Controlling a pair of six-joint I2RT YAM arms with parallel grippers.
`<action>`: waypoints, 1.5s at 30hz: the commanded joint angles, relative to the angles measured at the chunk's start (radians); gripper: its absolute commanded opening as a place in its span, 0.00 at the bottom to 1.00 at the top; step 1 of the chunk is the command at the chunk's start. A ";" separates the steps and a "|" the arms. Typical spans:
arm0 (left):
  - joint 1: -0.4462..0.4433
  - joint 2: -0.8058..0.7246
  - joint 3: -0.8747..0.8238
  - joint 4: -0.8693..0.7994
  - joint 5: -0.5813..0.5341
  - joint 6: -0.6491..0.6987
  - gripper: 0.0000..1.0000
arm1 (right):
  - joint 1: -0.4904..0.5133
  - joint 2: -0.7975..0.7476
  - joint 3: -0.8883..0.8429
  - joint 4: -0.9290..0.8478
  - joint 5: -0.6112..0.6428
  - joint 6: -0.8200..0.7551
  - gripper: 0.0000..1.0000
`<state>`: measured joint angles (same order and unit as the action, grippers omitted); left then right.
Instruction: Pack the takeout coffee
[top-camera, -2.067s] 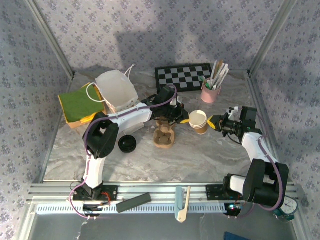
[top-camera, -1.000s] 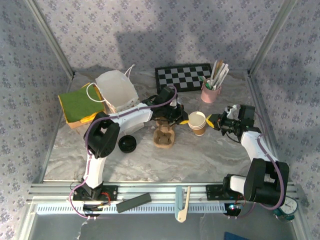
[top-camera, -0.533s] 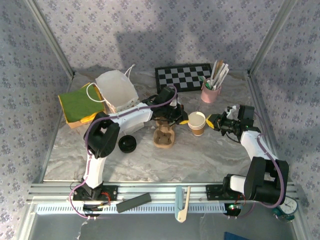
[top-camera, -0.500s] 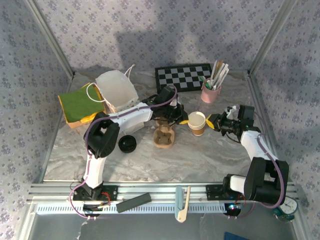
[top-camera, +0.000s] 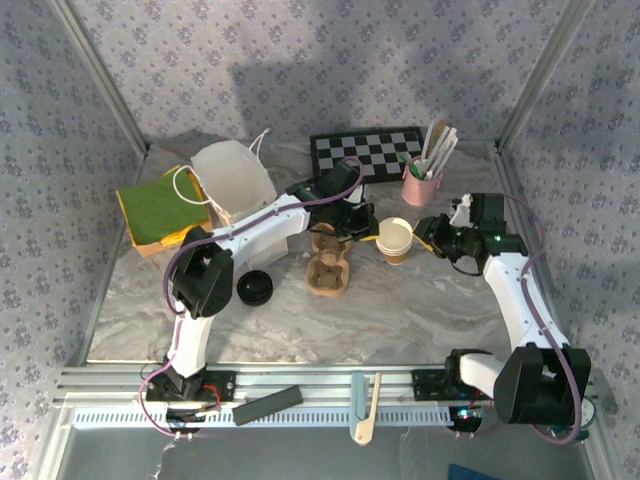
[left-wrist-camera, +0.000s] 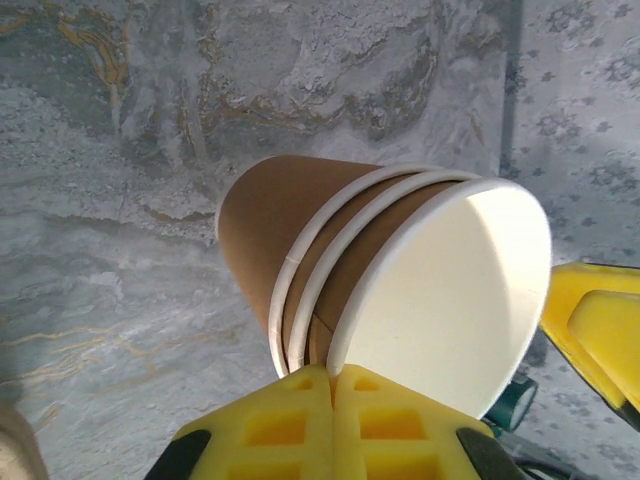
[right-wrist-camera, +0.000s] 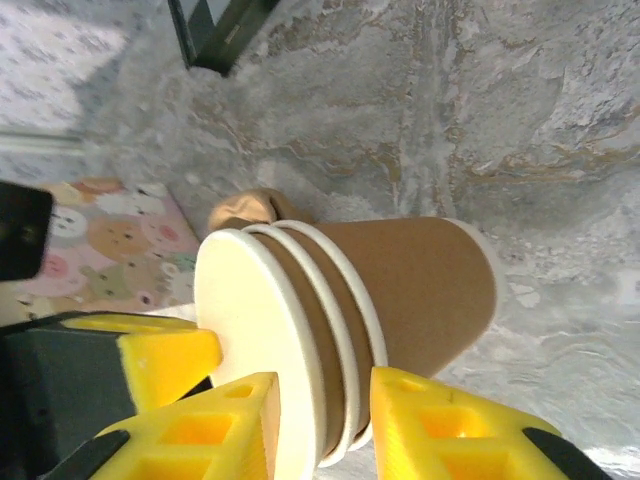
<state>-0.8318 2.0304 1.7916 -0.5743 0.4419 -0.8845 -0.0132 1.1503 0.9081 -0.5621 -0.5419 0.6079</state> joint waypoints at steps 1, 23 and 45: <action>-0.016 0.033 0.065 -0.098 -0.051 0.068 0.00 | 0.059 0.030 0.066 -0.130 0.151 -0.070 0.29; -0.024 0.044 0.062 -0.112 -0.045 0.067 0.00 | 0.143 0.108 0.072 -0.098 0.187 -0.061 0.24; -0.033 0.055 0.042 -0.063 -0.009 0.048 0.00 | 0.169 0.187 0.038 -0.043 0.131 -0.012 0.22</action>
<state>-0.8528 2.0777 1.8248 -0.6838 0.3882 -0.8349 0.1448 1.3228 0.9623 -0.6250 -0.3637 0.5720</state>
